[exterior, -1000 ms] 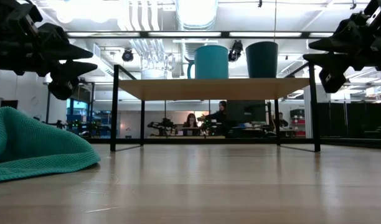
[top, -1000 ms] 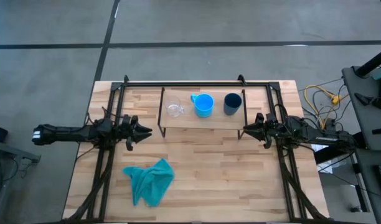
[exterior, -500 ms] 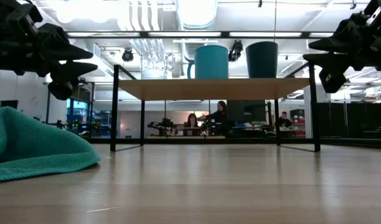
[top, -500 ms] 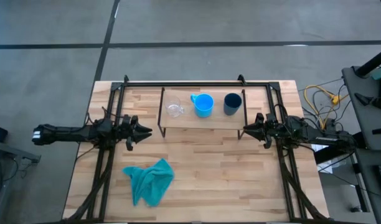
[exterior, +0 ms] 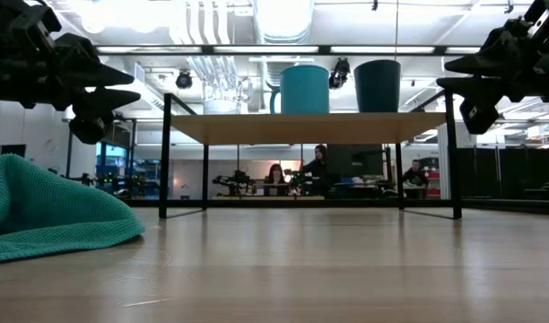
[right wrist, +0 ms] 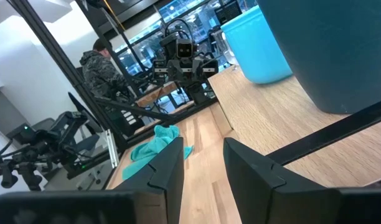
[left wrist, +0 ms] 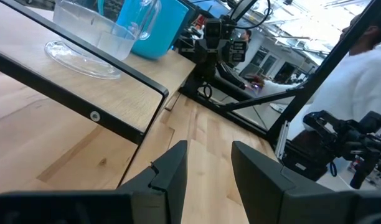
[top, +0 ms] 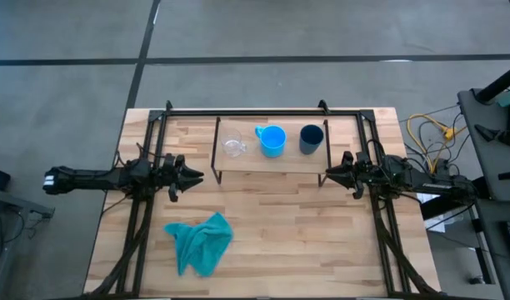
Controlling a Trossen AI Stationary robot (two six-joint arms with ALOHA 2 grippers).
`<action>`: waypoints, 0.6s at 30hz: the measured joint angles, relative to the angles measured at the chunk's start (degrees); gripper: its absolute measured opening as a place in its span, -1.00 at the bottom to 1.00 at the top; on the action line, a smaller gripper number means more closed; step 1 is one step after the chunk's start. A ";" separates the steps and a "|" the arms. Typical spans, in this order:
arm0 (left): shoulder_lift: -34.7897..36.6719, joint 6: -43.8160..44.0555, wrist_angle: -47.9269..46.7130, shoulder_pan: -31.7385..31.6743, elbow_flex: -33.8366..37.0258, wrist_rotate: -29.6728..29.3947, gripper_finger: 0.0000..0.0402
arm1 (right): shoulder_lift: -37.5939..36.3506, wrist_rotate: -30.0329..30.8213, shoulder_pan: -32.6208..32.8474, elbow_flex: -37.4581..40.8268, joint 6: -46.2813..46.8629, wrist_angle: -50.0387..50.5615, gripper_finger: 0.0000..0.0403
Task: Stack small to large cups/mugs on shelf
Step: Return to Home Position
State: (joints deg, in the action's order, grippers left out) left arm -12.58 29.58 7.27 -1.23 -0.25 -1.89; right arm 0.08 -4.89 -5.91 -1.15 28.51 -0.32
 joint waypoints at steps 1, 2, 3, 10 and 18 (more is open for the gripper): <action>-0.05 0.00 0.00 0.02 0.00 0.00 -0.44 | 0.00 0.00 0.00 0.02 0.00 0.00 -0.46; -0.09 0.00 0.00 0.02 0.00 0.00 -0.44 | 0.00 0.00 0.00 0.02 0.00 0.02 -0.46; -0.09 0.00 0.00 0.02 0.00 0.00 -0.44 | 0.00 0.00 0.00 0.02 0.00 0.02 -0.46; -0.02 0.00 0.00 0.02 0.00 0.00 -0.44 | 0.00 0.00 0.00 0.02 0.00 0.02 -0.46; -0.02 0.00 -0.06 0.00 0.00 0.00 -0.44 | 0.02 0.02 0.00 0.02 0.00 0.04 -0.48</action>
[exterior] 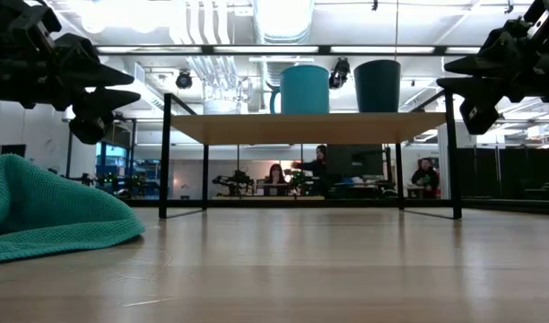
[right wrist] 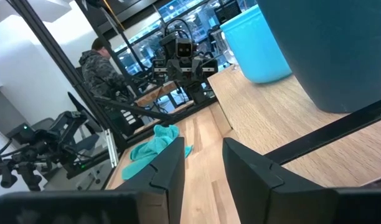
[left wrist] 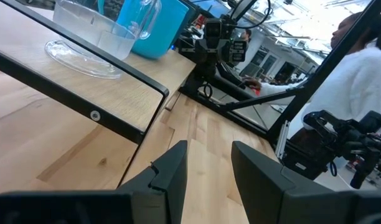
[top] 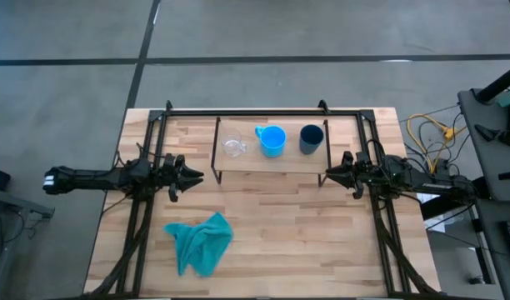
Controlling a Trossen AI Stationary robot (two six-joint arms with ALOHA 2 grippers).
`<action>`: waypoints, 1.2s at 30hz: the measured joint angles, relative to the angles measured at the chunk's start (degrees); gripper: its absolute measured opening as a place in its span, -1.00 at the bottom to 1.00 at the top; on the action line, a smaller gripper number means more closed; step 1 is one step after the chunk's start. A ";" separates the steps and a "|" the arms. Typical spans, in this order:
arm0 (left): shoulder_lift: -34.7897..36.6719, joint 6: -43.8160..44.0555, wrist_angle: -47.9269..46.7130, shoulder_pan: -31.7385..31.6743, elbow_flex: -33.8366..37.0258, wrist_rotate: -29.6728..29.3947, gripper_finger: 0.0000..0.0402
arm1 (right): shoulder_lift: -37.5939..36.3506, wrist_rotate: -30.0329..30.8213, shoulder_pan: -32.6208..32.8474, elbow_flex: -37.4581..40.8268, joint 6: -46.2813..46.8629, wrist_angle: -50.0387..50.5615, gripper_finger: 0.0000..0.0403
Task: Stack small to large cups/mugs on shelf
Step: Return to Home Position
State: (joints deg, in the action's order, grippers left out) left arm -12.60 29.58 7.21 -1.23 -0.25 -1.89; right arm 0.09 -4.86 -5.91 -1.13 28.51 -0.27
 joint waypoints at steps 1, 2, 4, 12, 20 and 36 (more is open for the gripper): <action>0.00 0.00 -0.01 0.00 0.00 0.00 -0.44 | -0.01 0.00 0.00 0.00 0.00 0.00 -0.48; 0.00 0.00 -0.01 0.02 0.00 0.00 -0.44 | -0.02 0.00 0.00 0.00 0.00 0.00 -0.47; 0.00 0.00 -0.03 0.02 0.00 0.00 -0.44 | -0.02 0.00 0.00 0.00 0.00 0.00 -0.47; 0.01 0.00 -0.05 0.02 0.00 0.00 -0.44 | 0.01 0.02 0.00 0.00 0.00 0.00 -0.50; 0.00 0.00 0.02 0.01 0.00 0.00 -0.44 | 0.01 0.00 0.00 0.00 0.00 0.00 -0.50; 0.04 0.00 0.06 0.02 0.00 0.00 -0.44 | 0.01 0.02 0.00 0.00 0.00 0.00 -0.53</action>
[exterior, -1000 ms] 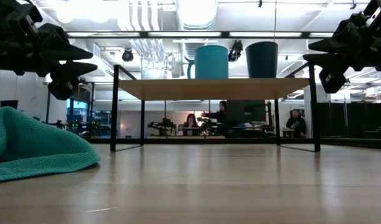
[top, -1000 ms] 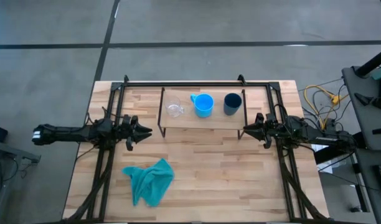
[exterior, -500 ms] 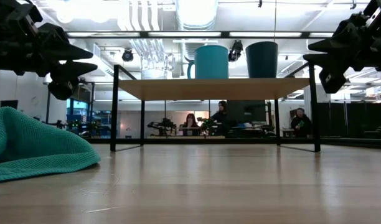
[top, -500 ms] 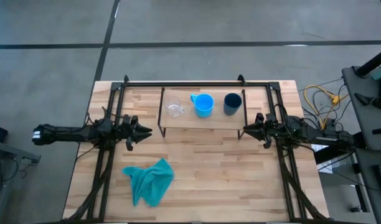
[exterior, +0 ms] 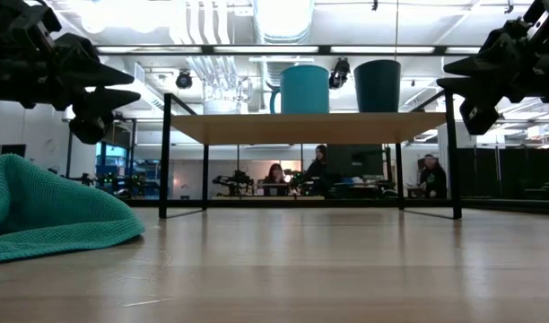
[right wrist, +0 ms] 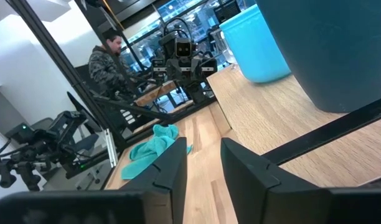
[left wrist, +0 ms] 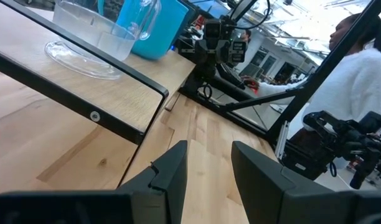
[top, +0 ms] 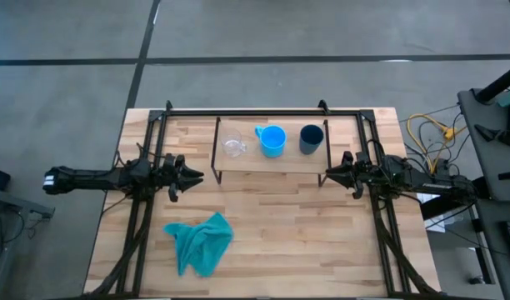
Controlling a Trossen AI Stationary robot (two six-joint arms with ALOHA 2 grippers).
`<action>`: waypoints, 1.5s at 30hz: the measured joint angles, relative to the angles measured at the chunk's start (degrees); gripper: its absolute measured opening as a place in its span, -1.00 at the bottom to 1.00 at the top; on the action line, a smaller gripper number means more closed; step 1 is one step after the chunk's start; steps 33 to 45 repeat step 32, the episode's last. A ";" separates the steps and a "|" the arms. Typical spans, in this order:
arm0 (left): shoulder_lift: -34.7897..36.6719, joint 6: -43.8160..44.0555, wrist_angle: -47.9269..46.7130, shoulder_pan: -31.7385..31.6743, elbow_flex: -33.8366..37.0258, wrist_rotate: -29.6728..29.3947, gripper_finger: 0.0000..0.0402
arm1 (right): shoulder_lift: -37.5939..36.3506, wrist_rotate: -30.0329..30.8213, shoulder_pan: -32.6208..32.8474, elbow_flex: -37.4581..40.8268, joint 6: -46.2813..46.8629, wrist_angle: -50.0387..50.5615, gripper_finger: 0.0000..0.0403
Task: Stack small to large cups/mugs on shelf
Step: Return to Home Position
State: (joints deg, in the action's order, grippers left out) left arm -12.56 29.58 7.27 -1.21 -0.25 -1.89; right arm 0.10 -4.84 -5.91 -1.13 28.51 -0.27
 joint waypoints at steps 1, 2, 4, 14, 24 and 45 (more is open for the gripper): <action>0.02 0.00 0.00 -0.01 0.00 0.00 -0.44 | 0.00 -0.02 0.00 0.00 0.00 0.00 -0.54; -0.02 0.00 0.00 0.00 0.00 0.00 -0.44 | 0.00 0.00 0.00 0.00 0.00 0.00 -0.54; -0.07 0.00 -0.02 -0.01 0.00 0.00 -0.44 | 0.00 -0.02 0.00 0.02 0.00 0.00 -0.55; -0.10 0.00 -0.02 -0.01 0.00 0.00 -0.44 | 0.00 -0.02 0.00 0.00 0.00 0.00 -0.55; 0.00 0.00 -0.02 0.00 0.00 0.00 -0.44 | 0.00 -0.02 0.00 0.00 0.00 0.00 -0.54; -0.04 0.00 -0.04 0.00 0.00 0.00 -0.44 | 0.00 -0.04 0.00 0.00 0.00 0.00 -0.57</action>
